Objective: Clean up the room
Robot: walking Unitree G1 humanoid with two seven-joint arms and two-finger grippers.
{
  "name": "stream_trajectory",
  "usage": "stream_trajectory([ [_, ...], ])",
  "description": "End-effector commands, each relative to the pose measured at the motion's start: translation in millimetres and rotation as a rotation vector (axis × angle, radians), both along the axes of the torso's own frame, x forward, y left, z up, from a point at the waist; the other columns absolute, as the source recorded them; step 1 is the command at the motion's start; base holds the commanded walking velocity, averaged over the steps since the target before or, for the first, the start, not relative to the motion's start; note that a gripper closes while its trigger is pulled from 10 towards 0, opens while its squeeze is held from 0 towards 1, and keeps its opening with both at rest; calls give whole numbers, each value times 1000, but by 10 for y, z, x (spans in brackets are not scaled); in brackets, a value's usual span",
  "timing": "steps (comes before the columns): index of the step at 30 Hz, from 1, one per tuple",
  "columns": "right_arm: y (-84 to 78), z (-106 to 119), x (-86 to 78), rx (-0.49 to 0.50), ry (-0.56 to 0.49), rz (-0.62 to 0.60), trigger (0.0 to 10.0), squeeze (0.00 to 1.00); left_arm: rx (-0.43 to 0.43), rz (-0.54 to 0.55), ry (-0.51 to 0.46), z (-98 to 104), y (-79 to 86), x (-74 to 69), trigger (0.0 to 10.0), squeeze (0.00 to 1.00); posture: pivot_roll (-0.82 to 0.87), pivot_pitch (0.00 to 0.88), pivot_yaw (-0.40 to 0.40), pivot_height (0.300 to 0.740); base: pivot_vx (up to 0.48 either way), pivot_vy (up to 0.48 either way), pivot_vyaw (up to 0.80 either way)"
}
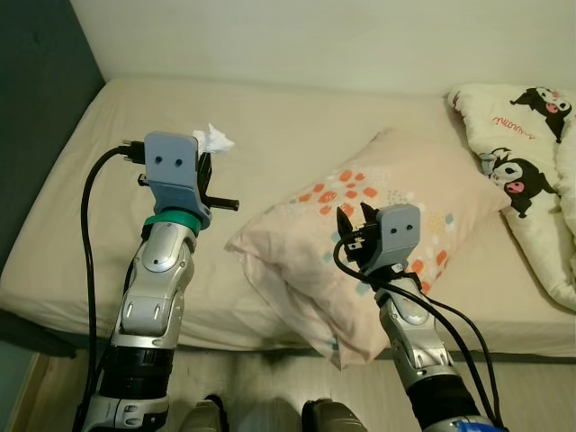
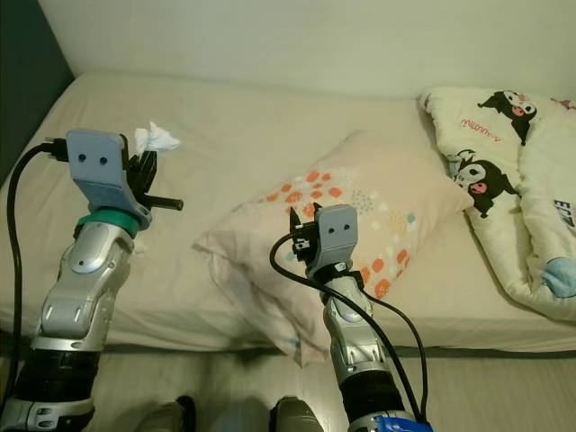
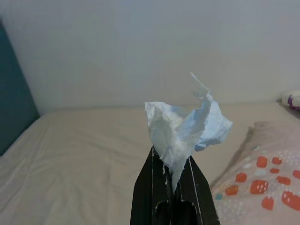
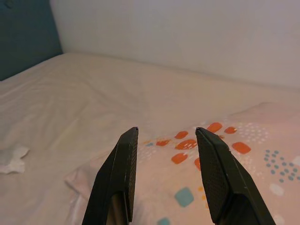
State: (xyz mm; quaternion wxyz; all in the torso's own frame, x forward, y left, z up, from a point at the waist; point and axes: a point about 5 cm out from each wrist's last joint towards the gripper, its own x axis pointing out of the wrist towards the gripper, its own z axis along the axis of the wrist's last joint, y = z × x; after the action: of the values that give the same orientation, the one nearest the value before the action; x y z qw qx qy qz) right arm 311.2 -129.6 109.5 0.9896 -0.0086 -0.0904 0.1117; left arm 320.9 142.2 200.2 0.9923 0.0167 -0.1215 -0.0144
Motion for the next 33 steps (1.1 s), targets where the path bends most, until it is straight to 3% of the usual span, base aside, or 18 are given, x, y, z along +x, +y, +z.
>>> stream_trajectory([
  [1,-20,-47,-14,-6,19,-7,10000,0,11,7,9,-18,0,-13,10000,0,-30,65,-22,740,-304,0,0],
  [33,5,-39,-19,10,15,3,10000,0,9,14,11,-21,10,-18,10000,0,-28,68,-20,740,-302,0,0],
])
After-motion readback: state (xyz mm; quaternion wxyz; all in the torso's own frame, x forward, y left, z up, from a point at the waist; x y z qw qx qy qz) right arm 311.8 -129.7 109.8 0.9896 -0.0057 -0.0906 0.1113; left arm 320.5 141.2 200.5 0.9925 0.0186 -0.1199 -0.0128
